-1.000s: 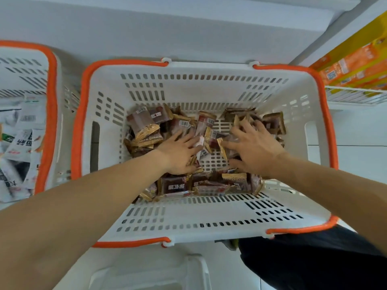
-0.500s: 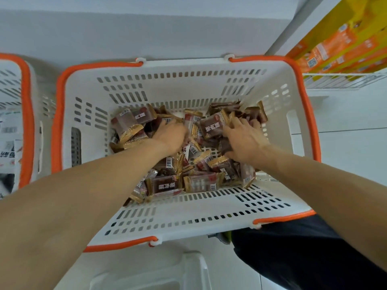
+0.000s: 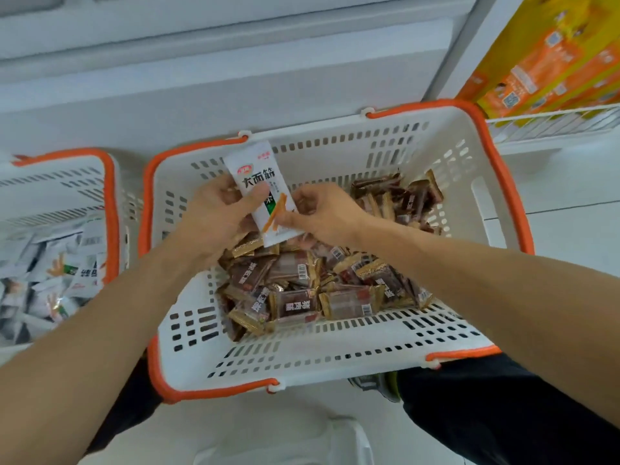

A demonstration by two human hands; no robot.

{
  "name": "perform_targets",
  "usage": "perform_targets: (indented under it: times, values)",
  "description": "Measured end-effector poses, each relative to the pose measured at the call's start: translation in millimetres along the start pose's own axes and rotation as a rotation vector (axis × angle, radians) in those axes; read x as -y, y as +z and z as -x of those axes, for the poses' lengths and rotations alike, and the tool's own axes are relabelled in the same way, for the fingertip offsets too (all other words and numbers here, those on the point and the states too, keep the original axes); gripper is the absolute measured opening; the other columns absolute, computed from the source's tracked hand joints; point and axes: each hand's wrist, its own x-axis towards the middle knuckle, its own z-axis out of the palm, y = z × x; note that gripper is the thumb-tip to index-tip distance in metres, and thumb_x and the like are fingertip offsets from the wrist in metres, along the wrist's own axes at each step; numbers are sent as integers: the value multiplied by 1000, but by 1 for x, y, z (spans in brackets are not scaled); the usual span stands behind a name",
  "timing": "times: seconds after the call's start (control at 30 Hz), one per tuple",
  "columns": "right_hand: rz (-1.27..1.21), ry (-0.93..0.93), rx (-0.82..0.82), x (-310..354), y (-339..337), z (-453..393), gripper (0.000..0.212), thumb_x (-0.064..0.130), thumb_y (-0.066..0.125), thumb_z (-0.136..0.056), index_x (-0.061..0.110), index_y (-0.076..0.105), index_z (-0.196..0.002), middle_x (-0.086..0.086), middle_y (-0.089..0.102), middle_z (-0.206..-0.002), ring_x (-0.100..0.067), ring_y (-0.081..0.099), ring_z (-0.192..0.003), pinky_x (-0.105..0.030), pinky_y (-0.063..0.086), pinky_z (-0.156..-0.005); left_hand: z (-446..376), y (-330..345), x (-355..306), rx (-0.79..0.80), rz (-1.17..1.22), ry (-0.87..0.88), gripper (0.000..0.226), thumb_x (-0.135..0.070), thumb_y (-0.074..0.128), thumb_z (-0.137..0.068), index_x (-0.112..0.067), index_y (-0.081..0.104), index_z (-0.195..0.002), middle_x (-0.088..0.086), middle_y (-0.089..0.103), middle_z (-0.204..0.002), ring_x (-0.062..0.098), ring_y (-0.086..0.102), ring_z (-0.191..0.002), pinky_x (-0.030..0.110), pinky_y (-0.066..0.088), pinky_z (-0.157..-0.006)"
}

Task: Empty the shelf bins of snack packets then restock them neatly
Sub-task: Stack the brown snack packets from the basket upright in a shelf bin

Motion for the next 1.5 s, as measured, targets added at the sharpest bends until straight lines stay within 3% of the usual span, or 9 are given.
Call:
perform_targets:
  times: [0.27, 0.37, 0.47, 0.6, 0.73, 1.0, 1.23, 1.37, 1.5]
  values:
    - [609, -190, 143, 82, 65, -34, 23, 34, 64, -97, 17, 71, -110, 2, 73, -109, -13, 65, -97, -28, 51, -87, 91, -144, -36, -488, -525, 111, 19, -25, 67, -95, -22, 68, -114, 0, 74, -99, 26, 72, -93, 36, 56, -79]
    - [807, -148, 180, 72, 84, -50, 22, 31, 63, -95, 13, 70, -108, -1, 70, -111, -18, 61, -101, -30, 48, -87, 123, -202, -16, -509, -694, -151, 41, -40, 64, -95, -14, 63, -126, 8, 71, -111, 35, 68, -84, 39, 51, -77]
    - [1033, -141, 222, 45, 103, -65, 41, 43, 70, -86, 19, 65, -119, -7, 60, -129, -30, 53, -121, -44, 46, -103, 136, -227, 19, -493, -812, -464, 76, -53, 62, -93, -6, 41, -150, 18, 47, -150, 38, 53, -126, 47, 39, -106]
    - [1273, -60, 321, 6, 134, -69, 108, 71, 74, -70, 39, 18, -157, -5, -3, -166, -47, -6, -149, -78, 14, -112, 127, -185, 31, -732, -764, 39, 36, -23, 61, -95, -7, 59, -128, 14, 61, -126, 26, 60, -108, 34, 44, -90]
    - [1284, -63, 233, -28, 145, -73, 122, 64, 81, -66, 40, 5, -158, -2, -19, -166, -52, -18, -147, -77, 31, -104, 112, -118, 22, -413, -698, 345, 12, -18, 59, -96, -17, 64, -107, -2, 63, -101, 11, 57, -81, 21, 46, -74]
    - [1600, -154, 276, -54, 44, -48, 72, 31, 73, -87, 38, 34, -147, -4, -6, -166, -47, 7, -148, -60, 40, -108, 59, -57, 58, 172, -949, -47, 49, -41, 57, -98, -13, 48, -137, 8, 55, -125, 23, 56, -105, 31, 42, -81]
    - [1692, 192, 350, -30, -22, 5, 65, 26, 68, -86, 38, 40, -143, -11, 22, -151, -34, 50, -114, -44, 54, -85, 11, -21, 126, 245, -1108, -239, 117, -56, 72, -83, -31, -14, -158, 16, -21, -164, 41, 0, -153, 51, 15, -123]
    - [1728, 440, 477, 0, -10, -1, 61, 51, 75, -79, 25, 56, -130, -13, 41, -148, -46, 37, -135, -71, 28, -109, -1, -10, 137, 289, -1267, -229, 113, -58, 74, -79, -36, -3, -159, 16, -6, -166, 41, 8, -151, 56, 17, -120]
    - [1499, 66, 390, -6, 5, -27, 101, 66, 77, -71, 37, 27, -154, -13, 15, -163, -45, 20, -146, -70, 26, -113, 6, -8, 132, 418, -1339, -232, 105, -65, 76, -71, -36, 18, -154, 16, 27, -152, 39, 33, -139, 55, 29, -115]
